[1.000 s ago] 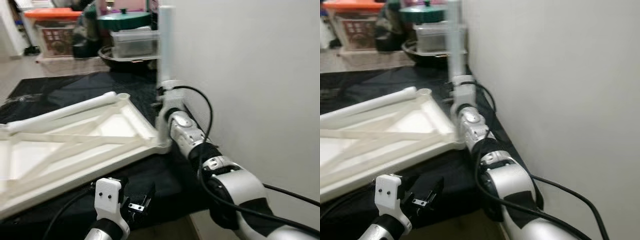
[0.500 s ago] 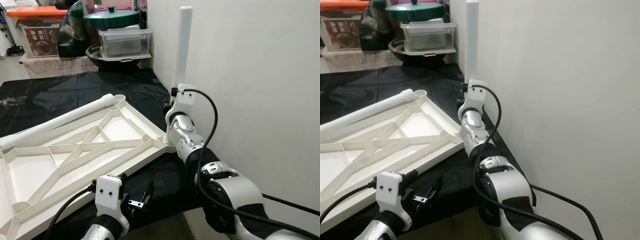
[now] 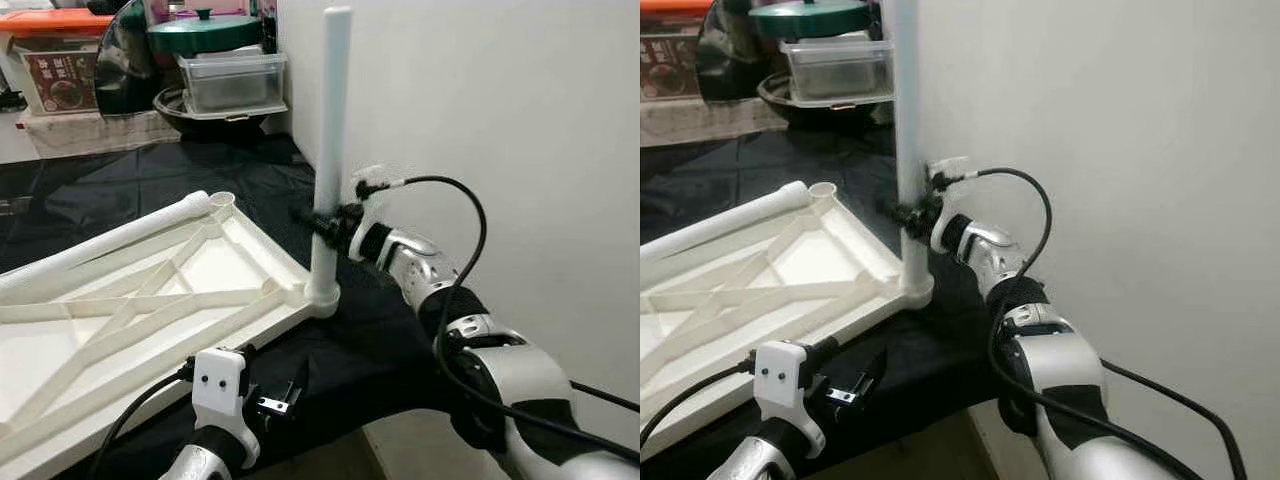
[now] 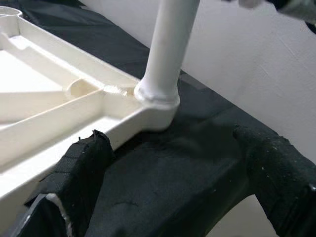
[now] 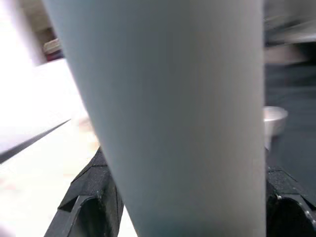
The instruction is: Building children table
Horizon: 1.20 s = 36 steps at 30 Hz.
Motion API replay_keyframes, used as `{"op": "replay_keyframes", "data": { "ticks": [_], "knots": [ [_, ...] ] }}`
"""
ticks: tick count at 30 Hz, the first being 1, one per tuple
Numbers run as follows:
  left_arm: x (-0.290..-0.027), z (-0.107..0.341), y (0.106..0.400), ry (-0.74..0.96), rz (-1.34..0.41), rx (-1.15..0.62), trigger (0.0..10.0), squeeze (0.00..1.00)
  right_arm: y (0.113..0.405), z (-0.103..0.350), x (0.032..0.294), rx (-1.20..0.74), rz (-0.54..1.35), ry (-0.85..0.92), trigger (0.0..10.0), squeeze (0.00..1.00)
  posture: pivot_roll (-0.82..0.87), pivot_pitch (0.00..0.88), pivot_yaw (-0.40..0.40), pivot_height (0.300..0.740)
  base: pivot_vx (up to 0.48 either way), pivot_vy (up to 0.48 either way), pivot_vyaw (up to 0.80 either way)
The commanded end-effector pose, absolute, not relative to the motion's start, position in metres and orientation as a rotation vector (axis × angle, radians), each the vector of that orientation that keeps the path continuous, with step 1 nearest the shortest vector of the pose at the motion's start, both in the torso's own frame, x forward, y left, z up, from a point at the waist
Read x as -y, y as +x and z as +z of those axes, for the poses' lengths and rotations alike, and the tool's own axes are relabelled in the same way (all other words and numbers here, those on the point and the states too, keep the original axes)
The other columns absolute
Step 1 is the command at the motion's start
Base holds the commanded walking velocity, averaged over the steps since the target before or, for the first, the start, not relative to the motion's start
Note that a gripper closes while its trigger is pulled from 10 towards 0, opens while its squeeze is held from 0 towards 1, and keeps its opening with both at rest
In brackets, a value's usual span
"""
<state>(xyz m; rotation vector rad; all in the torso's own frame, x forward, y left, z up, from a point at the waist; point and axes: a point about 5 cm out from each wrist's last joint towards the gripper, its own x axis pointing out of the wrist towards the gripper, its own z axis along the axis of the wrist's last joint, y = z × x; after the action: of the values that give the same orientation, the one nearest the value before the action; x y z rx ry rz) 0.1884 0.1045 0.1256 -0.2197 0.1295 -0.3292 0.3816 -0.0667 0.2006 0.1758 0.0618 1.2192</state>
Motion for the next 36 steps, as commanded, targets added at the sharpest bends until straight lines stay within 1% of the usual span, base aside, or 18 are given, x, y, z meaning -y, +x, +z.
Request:
{"op": "replay_keyframes", "data": {
  "ticks": [1,6,8,9,10,11,13,15,17,18,22,23,25,27,28,30,35,36],
  "knots": [
    [-0.101,0.123,0.186,-0.227,-0.362,-0.149,10.0,0.0,0.371,0.199,0.053,-0.084,1.4,0.142,10.0,0.0,0.04,0.0,-0.04,0.74,0.0,0.0,0.0],
    [-0.09,0.127,0.178,-0.286,-0.473,-0.15,10.0,0.0,0.359,0.201,0.035,-0.098,1.609,0.097,10.0,0.0,0.04,0.0,-0.04,0.74,0.0,0.0,0.0],
    [-0.09,0.127,0.178,-0.286,-0.473,-0.15,10.0,0.0,0.359,0.201,0.035,-0.098,1.609,0.097,10.0,0.0,0.04,0.0,-0.04,0.74,0.0,0.0,0.0],
    [-0.088,0.128,0.176,-0.291,-0.486,-0.152,10.0,0.0,0.357,0.202,0.028,-0.091,1.646,0.085,4.4,0.0,0.05,0.0,-0.045,0.74,0.0,0.0,0.0],
    [-0.088,0.128,0.176,-0.291,-0.486,-0.152,10.0,0.0,0.357,0.202,0.028,-0.091,1.646,0.085,4.4,0.0,0.05,0.0,-0.045,0.74,0.0,0.0,0.0],
    [-0.088,0.127,0.176,-0.29,-0.486,-0.153,10.0,0.0,0.356,0.204,0.021,-0.083,1.644,0.079,0.0,0.0,0.05,0.0,-0.047,0.74,0.0,0.0,0.0],
    [-0.088,0.127,0.176,-0.284,-0.475,-0.154,10.0,0.0,0.357,0.205,0.013,-0.064,1.59,0.063,0.0,0.0,0.05,0.0,-0.048,0.74,0.0,0.0,0.0],
    [-0.091,0.125,0.177,-0.274,-0.451,-0.154,10.0,0.0,0.369,0.204,0.002,-0.049,1.309,0.008,0.0,0.0,0.05,0.0,-0.047,0.74,0.0,0.0,0.0],
    [-0.091,0.125,0.177,-0.274,-0.451,-0.154,10.0,0.0,0.369,0.204,0.002,-0.049,1.309,0.008,0.0,0.0,0.05,0.0,-0.047,0.74,0.0,0.0,0.0],
    [-0.091,0.125,0.178,-0.274,-0.45,-0.153,10.0,0.0,0.374,0.203,0.002,-0.064,1.208,0.006,0.0,0.0,0.05,0.0,-0.047,0.74,0.0,0.0,0.0],
    [-0.092,0.123,0.181,-0.259,-0.43,-0.151,10.0,0.0,0.401,0.196,0.034,-0.14,0.554,0.044,0.0,0.0,0.03,0.0,-0.042,0.74,0.0,0.0,0.0],
    [-0.093,0.123,0.181,-0.259,-0.429,-0.151,10.0,0.0,0.404,0.195,0.04,-0.148,0.469,0.046,0.0,0.0,0.03,0.0,-0.042,0.74,0.0,0.0,0.0],
    [-0.093,0.123,0.181,-0.26,-0.429,-0.152,10.0,0.0,0.405,0.194,0.043,-0.149,0.432,0.045,0.0,0.0,0.03,0.0,-0.042,0.74,0.0,0.0,0.0],
    [-0.093,0.123,0.183,-0.257,-0.424,-0.151,10.0,0.0,0.409,0.189,0.067,-0.163,0.161,0.086,0.0,0.0,0.03,0.0,-0.045,0.74,0.0,0.0,0.0],
    [-0.093,0.123,0.183,-0.257,-0.424,-0.151,10.0,0.0,0.409,0.189,0.067,-0.163,0.161,0.086,0.0,0.0,0.03,0.0,-0.045,0.74,0.0,0.0,0.0],
    [-0.093,0.123,0.183,-0.25,-0.424,-0.151,10.0,0.0,0.408,0.181,0.076,-0.185,-0.013,0.156,0.0,0.0,0.03,0.0,-0.04,0.74,0.0,0.0,0.0],
    [-0.092,0.122,0.183,-0.245,-0.427,-0.152,10.0,0.0,0.402,0.176,0.063,-0.194,-0.082,0.211,0.0,0.0,0.03,0.0,-0.038,0.74,0.0,0.0,0.0],
    [-0.092,0.122,0.184,-0.244,-0.428,-0.152,10.0,0.0,0.4,0.177,0.051,-0.194,-0.037,0.233,8.4,0.0,0.03,0.0,-0.038,0.74,0.0,0.0,0.0]
  ]
}}
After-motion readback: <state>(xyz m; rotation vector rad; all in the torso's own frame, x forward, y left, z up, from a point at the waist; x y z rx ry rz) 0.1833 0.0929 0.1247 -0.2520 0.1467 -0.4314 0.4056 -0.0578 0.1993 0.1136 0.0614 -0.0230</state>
